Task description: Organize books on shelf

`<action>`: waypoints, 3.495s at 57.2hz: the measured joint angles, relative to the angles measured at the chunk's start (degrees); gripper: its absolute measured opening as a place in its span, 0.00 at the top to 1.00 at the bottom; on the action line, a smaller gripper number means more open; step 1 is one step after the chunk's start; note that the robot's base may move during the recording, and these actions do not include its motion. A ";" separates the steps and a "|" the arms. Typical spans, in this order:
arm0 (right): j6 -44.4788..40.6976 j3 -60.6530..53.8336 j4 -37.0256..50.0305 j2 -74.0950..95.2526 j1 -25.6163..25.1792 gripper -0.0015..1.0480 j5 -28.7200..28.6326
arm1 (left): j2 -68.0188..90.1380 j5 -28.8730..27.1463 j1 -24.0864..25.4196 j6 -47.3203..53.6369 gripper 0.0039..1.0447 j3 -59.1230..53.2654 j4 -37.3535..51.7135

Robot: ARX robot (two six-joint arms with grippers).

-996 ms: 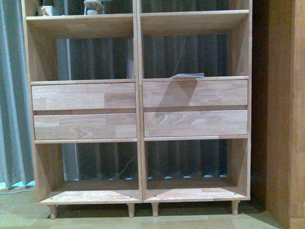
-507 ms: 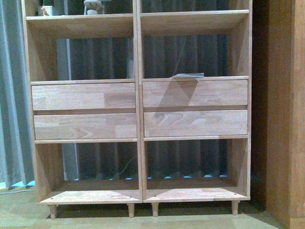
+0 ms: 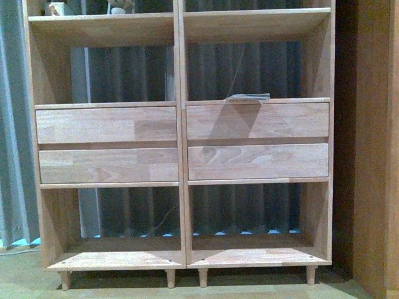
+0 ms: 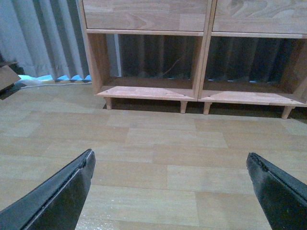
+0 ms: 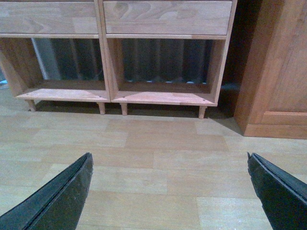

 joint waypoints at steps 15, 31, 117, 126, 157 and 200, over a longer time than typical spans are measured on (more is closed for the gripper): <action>0.00 0.00 0.00 0.00 0.00 0.07 -0.04 | 0.00 -0.02 0.00 0.00 0.07 0.00 0.00; 0.00 0.00 0.00 0.00 0.00 0.07 -0.02 | 0.02 -0.02 0.00 0.00 0.07 0.00 -0.02; 0.00 0.00 0.00 0.02 0.00 0.07 0.04 | -0.04 0.04 0.00 0.00 0.07 0.00 -0.02; -0.02 0.00 0.00 0.02 0.00 0.07 0.00 | -0.04 -0.02 0.00 0.00 0.07 0.00 -0.02; 0.00 0.00 0.00 0.02 0.00 0.07 0.00 | -0.04 -0.02 0.00 0.00 0.07 0.00 0.00; 26.25 7.67 17.27 23.96 -4.13 0.07 -12.31 | -0.04 0.00 0.00 0.02 0.07 0.00 -0.02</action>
